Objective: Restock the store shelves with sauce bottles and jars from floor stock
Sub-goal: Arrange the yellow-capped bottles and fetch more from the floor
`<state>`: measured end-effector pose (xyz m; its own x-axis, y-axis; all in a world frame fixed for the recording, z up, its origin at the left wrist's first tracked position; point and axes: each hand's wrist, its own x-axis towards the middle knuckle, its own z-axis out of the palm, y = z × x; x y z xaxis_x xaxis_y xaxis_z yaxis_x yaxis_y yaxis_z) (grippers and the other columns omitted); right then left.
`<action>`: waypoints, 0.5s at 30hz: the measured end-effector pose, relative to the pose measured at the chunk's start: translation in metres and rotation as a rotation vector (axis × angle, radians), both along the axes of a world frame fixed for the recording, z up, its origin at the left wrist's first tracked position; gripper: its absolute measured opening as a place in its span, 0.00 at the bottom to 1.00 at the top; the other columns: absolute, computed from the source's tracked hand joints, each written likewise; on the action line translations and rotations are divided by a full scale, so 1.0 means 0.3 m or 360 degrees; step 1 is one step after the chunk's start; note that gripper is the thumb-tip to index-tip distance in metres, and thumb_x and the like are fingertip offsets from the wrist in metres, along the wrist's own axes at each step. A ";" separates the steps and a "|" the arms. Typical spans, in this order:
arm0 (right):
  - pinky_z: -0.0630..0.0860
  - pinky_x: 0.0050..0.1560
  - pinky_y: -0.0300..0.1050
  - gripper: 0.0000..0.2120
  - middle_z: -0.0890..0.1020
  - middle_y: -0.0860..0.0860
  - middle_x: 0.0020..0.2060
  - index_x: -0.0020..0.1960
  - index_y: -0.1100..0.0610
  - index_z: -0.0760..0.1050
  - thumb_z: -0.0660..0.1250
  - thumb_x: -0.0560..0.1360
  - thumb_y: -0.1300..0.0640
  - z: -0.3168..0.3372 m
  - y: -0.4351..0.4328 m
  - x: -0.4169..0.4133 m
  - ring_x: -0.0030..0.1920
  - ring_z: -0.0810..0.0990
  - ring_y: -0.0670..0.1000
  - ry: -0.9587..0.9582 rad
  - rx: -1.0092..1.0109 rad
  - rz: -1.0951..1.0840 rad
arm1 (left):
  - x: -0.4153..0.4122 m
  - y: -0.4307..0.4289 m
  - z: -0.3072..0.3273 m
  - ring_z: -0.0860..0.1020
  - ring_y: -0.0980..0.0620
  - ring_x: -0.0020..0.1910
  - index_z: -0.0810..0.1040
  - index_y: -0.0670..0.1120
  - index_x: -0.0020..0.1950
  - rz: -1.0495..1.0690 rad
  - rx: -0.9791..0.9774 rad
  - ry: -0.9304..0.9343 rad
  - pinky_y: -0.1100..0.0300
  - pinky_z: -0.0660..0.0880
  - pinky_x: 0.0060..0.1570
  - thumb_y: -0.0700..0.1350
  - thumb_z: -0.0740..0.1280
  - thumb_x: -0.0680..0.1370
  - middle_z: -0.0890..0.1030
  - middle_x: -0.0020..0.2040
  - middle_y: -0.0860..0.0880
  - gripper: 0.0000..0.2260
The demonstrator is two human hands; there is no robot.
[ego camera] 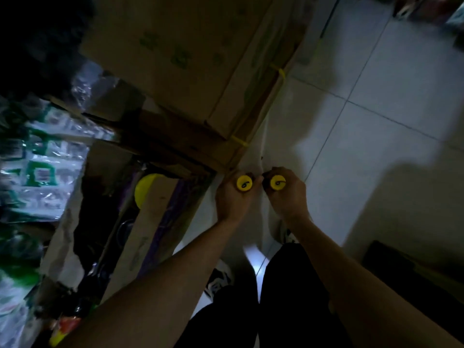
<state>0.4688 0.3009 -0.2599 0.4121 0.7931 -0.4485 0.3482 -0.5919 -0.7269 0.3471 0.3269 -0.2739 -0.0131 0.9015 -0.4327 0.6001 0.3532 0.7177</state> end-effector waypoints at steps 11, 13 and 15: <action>0.70 0.47 0.25 0.12 0.82 0.47 0.48 0.48 0.49 0.79 0.74 0.70 0.63 -0.139 -0.020 -0.025 0.47 0.79 0.44 0.0137 0.0198 -0.0126 | 0.010 -0.042 -0.138 0.77 0.52 0.61 0.81 0.45 0.57 0.0000 0.0098 -0.0011 0.54 0.73 0.60 0.50 0.74 0.74 0.81 0.58 0.49 0.15; 0.70 0.50 0.26 0.12 0.82 0.49 0.52 0.51 0.52 0.80 0.75 0.70 0.62 -0.148 -0.021 -0.026 0.52 0.80 0.47 0.0106 0.0219 -0.0103 | 0.006 -0.042 -0.135 0.77 0.50 0.61 0.81 0.45 0.59 -0.0002 0.0091 -0.0029 0.51 0.73 0.60 0.49 0.74 0.73 0.81 0.59 0.48 0.16; 0.70 0.56 0.32 0.18 0.81 0.51 0.59 0.59 0.53 0.79 0.76 0.70 0.59 -0.152 -0.021 -0.023 0.59 0.79 0.49 0.0094 0.0130 -0.0089 | -0.004 -0.038 -0.125 0.76 0.50 0.62 0.78 0.46 0.62 0.0071 0.0008 -0.0050 0.52 0.73 0.62 0.50 0.75 0.73 0.79 0.62 0.49 0.20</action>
